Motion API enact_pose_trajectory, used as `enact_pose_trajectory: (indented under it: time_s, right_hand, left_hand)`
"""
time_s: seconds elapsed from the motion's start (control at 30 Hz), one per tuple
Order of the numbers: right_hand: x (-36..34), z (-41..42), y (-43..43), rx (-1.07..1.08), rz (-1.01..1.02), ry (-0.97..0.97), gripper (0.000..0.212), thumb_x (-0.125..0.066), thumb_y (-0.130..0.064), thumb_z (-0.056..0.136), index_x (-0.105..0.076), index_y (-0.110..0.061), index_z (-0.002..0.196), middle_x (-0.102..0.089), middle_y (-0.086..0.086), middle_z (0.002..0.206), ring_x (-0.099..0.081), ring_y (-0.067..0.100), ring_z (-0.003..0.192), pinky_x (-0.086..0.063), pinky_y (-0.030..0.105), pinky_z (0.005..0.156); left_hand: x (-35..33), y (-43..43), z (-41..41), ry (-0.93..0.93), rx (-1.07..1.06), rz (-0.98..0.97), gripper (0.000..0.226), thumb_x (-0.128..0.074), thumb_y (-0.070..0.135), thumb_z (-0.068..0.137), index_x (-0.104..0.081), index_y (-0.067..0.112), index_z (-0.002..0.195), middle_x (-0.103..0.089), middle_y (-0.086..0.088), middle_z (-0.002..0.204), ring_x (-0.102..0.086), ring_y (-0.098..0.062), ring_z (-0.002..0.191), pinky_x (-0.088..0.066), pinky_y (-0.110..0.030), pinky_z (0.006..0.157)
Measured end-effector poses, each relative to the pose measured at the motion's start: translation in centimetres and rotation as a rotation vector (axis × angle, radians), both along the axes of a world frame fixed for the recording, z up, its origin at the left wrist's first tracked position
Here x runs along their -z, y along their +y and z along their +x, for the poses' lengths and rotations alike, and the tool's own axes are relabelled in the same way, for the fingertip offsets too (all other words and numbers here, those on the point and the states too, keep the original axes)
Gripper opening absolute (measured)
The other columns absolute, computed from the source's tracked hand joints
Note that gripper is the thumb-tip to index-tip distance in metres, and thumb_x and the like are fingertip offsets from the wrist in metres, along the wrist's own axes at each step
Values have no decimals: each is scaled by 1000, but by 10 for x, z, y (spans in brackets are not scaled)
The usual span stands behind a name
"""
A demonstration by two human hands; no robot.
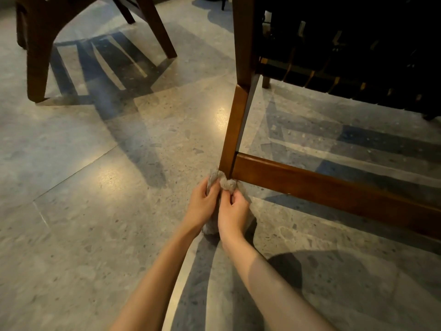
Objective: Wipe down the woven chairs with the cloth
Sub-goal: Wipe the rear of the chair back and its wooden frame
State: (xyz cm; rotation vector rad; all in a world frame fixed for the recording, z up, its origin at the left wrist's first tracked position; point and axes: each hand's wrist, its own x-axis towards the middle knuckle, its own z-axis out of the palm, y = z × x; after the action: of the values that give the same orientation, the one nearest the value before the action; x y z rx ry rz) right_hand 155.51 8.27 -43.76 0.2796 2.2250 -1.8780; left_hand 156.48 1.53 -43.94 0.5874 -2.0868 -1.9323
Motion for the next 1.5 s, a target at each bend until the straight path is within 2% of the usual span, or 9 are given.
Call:
enact_pose_trajectory:
  time_s: [0.37,0.57,0.73,0.87,0.97,1.03,1.2,1.33,1.5]
  right_hand:
    - [9,-11,9,-257,116,-134,36,-36,-30,103,-52,-19,134,-60,4,126,-56,21,116,-39,25,87]
    - [10,-6,28,-372,209,-109,20,-49,-26,98,-66,-20,108,-64,-6,89,-53,0,72,-34,8,50]
    - [-23,-15,46,-556,472,166,21,-62,-41,89,-62,-28,72,-59,-14,65,-55,-2,61,-36,14,48]
    - [-78,-49,52,-664,392,326,19,-64,-42,86,-65,-25,77,-65,-4,69,-63,9,66,-56,31,61]
    - [-121,-81,63,-726,307,337,16,-69,-43,82,-61,-29,79,-65,-5,76,-63,11,73,-53,24,60]
    - [-149,-101,72,-746,296,329,16,-71,-42,81,-60,-30,82,-66,-6,81,-64,10,76,-54,22,63]
    - [-206,-134,104,-854,394,262,8,-62,-37,89,-62,-30,84,-68,-8,84,-66,6,75,-52,17,60]
    - [-218,-135,133,-680,100,81,5,-60,-22,92,-63,-26,92,-69,-7,88,-68,0,70,-51,13,58]
    - [-203,-111,156,-500,-332,-67,22,-64,-22,87,-57,-14,107,-69,2,100,-70,8,84,-55,21,65]
  left_hand:
    - [-2,1,-11,-48,12,-55,19,-40,16,101,-56,23,93,-60,4,87,-57,11,71,-45,-7,67]
    - [4,9,10,-184,-13,-99,19,-41,9,99,-60,9,100,-63,-8,93,-59,-14,86,-48,-24,78]
    - [-14,8,21,-252,-200,-355,16,-48,19,97,-61,17,89,-60,0,79,-57,-13,73,-42,-21,63]
    - [-64,6,5,-118,-280,-398,16,-47,28,98,-55,23,85,-56,2,80,-54,-12,74,-36,-20,61]
    - [-98,7,-14,-102,-319,-467,20,-48,39,96,-53,20,96,-50,-4,98,-48,-17,94,-36,-24,76]
    - [-118,11,-24,-113,-308,-411,25,-50,44,93,-51,23,108,-42,-3,109,-41,-15,102,-36,-24,83]
    - [-152,27,-39,86,-29,-121,31,-52,36,93,-44,23,121,-56,4,110,-59,-3,93,-47,-12,62]
    - [-162,48,-49,161,121,49,42,-59,37,86,-42,29,124,-64,1,104,-67,-2,83,-52,-15,62]
    - [-162,71,-61,217,229,-35,32,-67,34,84,-50,42,109,-55,16,108,-57,12,92,-52,-13,67]
